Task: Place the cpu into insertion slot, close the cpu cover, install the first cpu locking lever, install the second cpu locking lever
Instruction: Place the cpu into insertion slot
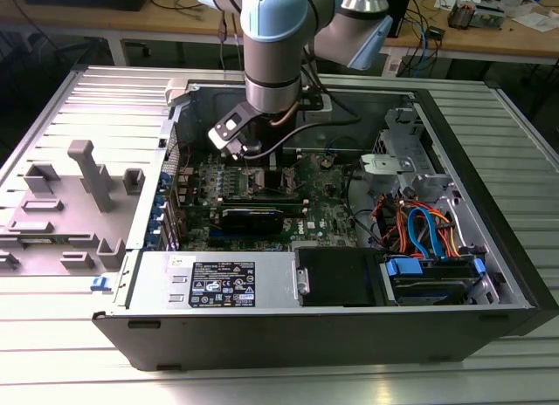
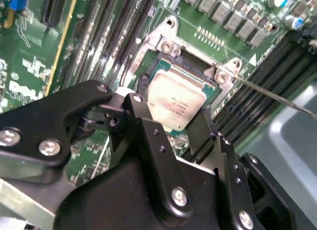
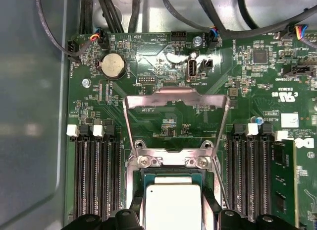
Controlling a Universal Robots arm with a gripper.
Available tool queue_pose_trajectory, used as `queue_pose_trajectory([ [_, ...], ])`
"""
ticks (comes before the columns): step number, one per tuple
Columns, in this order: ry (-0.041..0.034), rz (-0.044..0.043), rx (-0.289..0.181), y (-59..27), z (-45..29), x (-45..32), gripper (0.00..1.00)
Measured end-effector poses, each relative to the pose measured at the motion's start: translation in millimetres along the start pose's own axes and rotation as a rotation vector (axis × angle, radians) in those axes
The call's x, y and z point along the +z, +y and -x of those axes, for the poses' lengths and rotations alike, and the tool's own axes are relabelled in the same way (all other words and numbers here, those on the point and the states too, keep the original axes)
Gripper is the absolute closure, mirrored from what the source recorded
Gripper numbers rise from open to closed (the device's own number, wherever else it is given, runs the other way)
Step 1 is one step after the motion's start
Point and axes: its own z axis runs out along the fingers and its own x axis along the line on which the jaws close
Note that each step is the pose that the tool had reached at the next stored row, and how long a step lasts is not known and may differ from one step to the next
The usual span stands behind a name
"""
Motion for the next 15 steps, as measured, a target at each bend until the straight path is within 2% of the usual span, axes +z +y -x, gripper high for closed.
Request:
queue_pose_trajectory([
  [4,-0.0007,0.0002,0.0,0.2,-0.1,-2.3,0.45],
  [7,-0.0115,-0.0002,0.001,0.3,-0.1,-2.5,0.45],
  [9,-0.0149,-0.0001,0.001,0.4,-0.2,-2.4,0.45],
  [11,-0.0216,-0.0002,0.001,0.3,-0.6,-2.2,0.45],
  [15,-0.0262,-0.0005,0.002,0.4,-1.7,-0.6,0.45],
])
